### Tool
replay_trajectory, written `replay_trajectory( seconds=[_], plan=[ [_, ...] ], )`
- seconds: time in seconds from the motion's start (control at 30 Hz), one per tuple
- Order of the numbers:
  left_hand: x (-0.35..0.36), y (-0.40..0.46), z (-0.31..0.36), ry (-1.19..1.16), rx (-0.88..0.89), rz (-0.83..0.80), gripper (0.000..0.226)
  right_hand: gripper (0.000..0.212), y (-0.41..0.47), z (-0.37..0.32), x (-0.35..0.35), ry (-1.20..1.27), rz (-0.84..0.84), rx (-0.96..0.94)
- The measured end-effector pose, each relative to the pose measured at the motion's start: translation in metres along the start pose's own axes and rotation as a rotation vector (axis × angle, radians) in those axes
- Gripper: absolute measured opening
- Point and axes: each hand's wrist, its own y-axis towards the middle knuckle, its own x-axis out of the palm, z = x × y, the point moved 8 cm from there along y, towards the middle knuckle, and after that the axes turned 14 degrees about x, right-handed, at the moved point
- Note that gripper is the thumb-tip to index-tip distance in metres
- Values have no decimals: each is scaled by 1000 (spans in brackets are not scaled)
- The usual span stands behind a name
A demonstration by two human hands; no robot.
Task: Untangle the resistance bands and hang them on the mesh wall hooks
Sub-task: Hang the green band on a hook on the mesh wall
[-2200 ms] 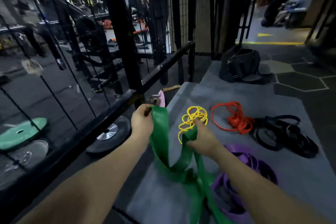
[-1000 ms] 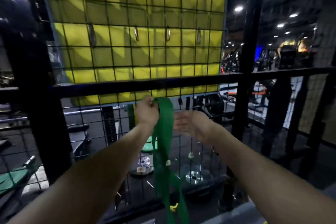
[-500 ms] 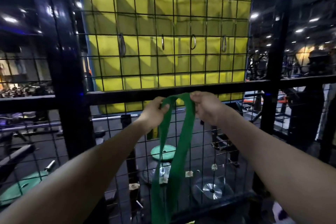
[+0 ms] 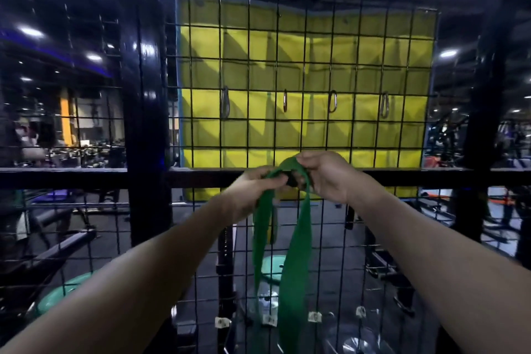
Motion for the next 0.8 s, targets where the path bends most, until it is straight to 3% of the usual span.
replay_trajectory(
  seconds=[0.1,0.17,0.3,0.4,0.53,0.8],
  plan=[
    [-13,4,16,143,66,-1,12,18,1,-2,1,-201,-13,3],
    [-16,7,25,152,95,-50,21,8,2,-1,3,-328,-53,-16],
    [-17,13,36,81,97,-117,43,34,10,-6,0,-577,14,-88],
    [-17,13,42,108,126,-128,54,29,12,-22,-9,-556,104,-196],
    [-21,9,47,228,179,-109,33,27,7,-33,-12,-536,49,-242],
    [-30,10,87,613,314,59,30,11,9,-52,-10,-504,38,-342]
  ],
)
